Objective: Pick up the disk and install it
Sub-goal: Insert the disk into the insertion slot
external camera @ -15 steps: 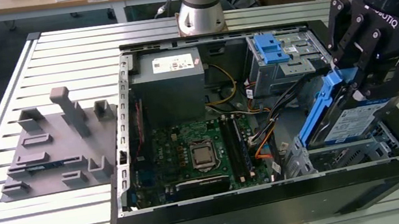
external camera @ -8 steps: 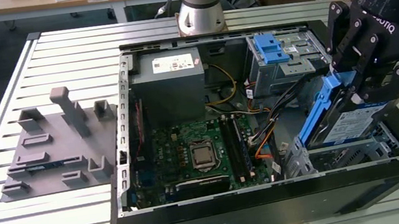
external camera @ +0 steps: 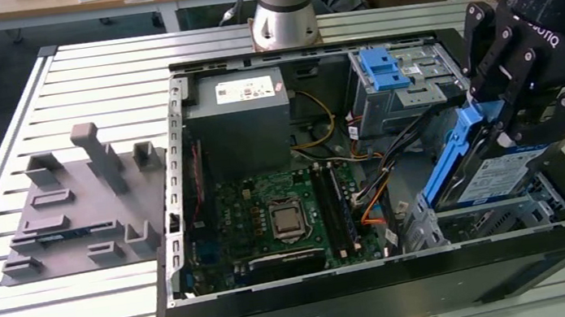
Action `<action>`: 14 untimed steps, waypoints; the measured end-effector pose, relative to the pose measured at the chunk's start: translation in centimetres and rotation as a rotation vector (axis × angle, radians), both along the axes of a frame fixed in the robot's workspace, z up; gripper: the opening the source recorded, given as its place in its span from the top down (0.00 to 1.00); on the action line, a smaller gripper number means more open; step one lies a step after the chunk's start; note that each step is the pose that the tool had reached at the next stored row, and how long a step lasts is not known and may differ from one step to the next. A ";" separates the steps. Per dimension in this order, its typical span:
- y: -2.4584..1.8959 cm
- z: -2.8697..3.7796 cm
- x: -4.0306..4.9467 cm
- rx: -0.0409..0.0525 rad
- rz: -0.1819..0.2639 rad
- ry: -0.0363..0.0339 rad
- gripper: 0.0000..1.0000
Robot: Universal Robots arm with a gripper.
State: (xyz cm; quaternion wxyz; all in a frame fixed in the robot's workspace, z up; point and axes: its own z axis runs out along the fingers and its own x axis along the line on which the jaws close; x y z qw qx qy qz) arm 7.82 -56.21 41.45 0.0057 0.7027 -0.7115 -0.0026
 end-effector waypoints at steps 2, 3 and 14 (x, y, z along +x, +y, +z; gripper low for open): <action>0.00 -0.02 0.00 -0.0001 0.000 0.0001 0.62; 0.01 -0.08 0.00 0.0003 0.000 0.0001 0.56; 0.00 -0.72 0.00 -0.0001 0.000 0.0001 0.82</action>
